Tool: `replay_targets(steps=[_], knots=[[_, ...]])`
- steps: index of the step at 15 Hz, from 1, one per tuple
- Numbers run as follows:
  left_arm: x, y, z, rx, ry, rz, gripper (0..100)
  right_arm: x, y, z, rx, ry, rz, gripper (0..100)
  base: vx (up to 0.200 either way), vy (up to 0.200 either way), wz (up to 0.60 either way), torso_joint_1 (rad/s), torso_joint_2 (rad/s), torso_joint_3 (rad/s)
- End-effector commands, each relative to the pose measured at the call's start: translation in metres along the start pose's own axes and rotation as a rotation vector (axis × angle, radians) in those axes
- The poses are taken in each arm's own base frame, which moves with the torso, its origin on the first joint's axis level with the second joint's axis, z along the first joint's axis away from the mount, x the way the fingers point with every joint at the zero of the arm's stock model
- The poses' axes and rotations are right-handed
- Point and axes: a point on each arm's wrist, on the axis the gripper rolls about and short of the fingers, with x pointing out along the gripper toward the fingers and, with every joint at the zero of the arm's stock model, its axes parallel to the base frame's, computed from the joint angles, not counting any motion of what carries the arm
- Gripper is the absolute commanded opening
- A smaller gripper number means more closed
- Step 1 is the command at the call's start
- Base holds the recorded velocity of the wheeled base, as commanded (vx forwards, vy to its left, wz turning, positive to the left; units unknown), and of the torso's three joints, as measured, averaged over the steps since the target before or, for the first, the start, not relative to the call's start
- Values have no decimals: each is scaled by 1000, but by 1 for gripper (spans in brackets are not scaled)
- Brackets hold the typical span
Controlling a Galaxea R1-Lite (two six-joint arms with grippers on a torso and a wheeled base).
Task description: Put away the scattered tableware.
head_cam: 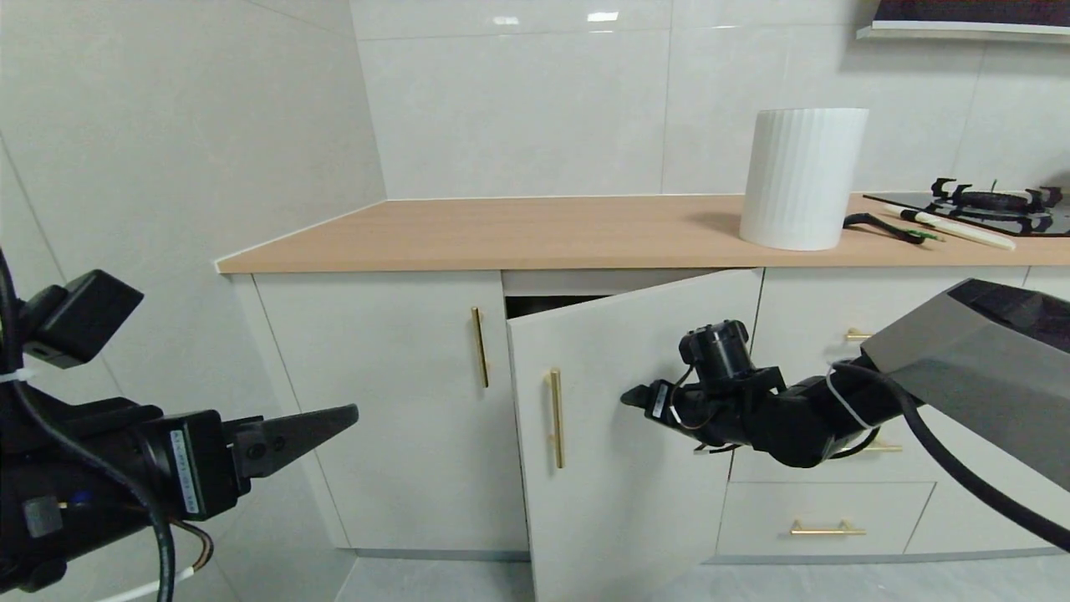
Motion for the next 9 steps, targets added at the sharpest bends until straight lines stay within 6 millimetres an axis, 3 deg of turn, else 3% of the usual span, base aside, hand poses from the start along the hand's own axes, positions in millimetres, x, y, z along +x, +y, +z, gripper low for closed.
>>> replay_targets(steps=[1,5,9], knots=[[0,0,0,0,-1,1,100,7,5,6,54,-22,19,100,0,0,0,0,0,0],[0,0,0,0,-1,-1,100,19,11,14,148,-69,25,100,0,0,0,0,0,0],[1,0,0,0,0,-1,100,40,3,23,175,-161,-50,100,0,0,0,0,0,0]])
